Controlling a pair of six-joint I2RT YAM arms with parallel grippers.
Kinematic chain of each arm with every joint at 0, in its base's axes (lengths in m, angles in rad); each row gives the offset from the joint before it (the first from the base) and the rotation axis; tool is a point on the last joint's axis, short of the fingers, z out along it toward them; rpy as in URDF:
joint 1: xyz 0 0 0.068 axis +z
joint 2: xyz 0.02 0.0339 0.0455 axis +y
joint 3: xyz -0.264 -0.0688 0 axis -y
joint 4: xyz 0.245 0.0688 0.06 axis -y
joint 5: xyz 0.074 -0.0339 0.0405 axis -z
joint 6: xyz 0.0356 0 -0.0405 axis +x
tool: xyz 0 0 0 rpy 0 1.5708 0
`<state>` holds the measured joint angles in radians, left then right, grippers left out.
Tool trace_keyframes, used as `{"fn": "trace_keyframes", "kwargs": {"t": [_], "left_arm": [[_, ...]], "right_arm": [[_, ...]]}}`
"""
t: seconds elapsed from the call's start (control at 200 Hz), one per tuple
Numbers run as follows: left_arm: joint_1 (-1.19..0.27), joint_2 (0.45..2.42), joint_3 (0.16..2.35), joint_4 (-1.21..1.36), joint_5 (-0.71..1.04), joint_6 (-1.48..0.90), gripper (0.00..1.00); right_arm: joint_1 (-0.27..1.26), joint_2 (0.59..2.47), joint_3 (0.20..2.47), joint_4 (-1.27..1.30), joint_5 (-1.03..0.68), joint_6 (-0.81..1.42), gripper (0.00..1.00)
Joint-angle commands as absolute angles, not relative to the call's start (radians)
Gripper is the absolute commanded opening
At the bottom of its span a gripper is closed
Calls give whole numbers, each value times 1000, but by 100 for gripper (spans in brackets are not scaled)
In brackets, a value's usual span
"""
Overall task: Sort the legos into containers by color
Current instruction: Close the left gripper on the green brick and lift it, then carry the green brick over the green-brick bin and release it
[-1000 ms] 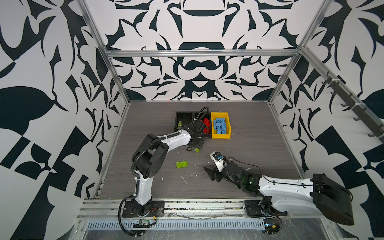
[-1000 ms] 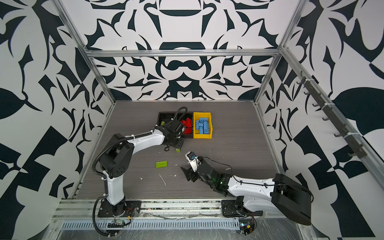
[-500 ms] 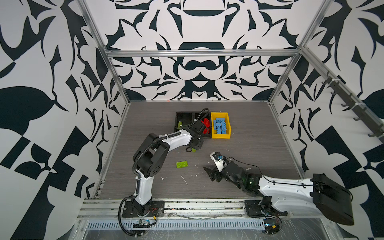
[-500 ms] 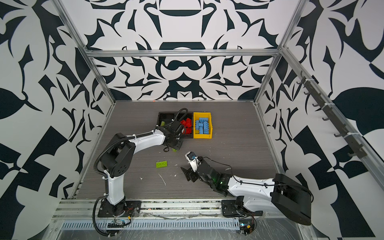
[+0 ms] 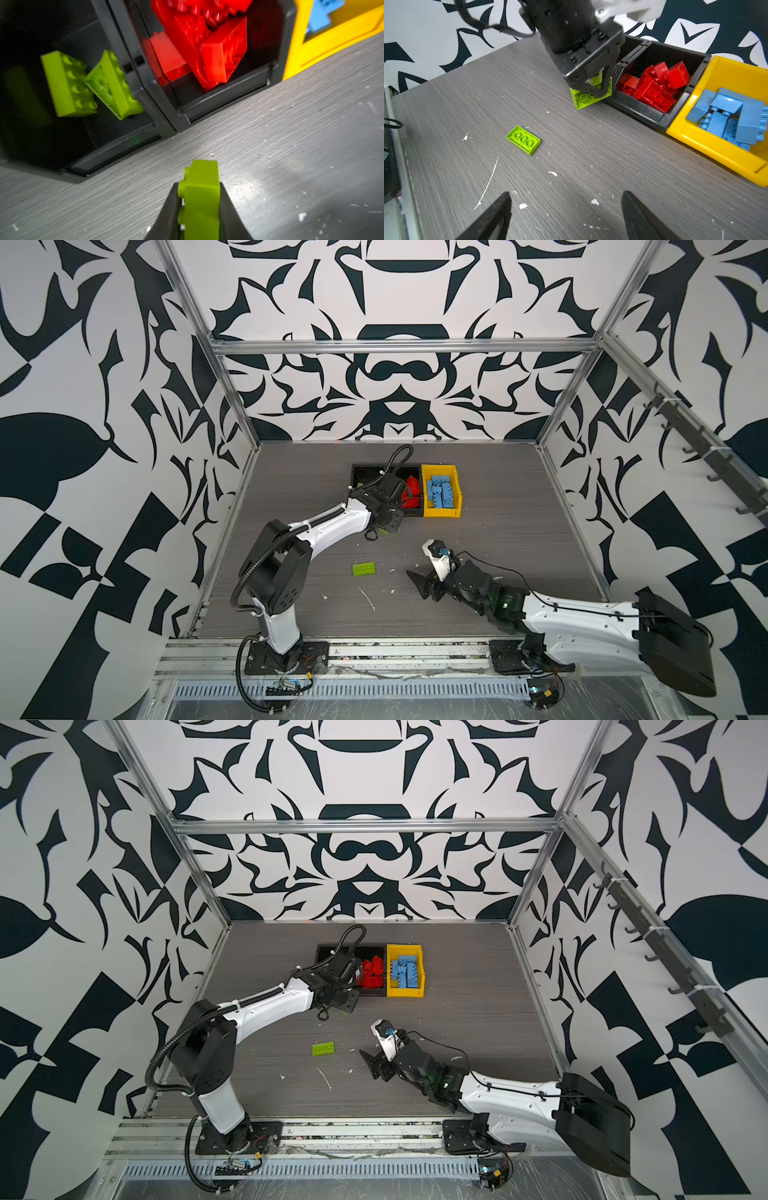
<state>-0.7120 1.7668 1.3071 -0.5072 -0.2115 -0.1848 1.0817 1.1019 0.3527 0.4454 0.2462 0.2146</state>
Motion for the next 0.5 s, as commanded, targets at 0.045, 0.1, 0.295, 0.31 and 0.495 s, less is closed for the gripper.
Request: {"fn": "trace_keyframes", "kwargs": {"t": [0.045, 0.1, 0.295, 0.31, 0.495], "left_arm": [[-696, 1736, 1385, -579, -252, -155, 22], [-673, 1728, 1398, -584, -260, -145, 22], [-546, 1707, 1389, -528, -176, -148, 22], [-541, 1710, 1395, -526, -181, -142, 21], [-522, 1795, 1487, -519, -194, -106, 22]], "right_arm": [[1082, 1190, 445, 473, 247, 221, 85], [1082, 1206, 431, 516, 283, 217, 86], [1082, 1161, 318, 681, 277, 210, 86], [1082, 1158, 318, 676, 275, 209, 86], [1082, 1120, 304, 659, 282, 205, 87]]}}
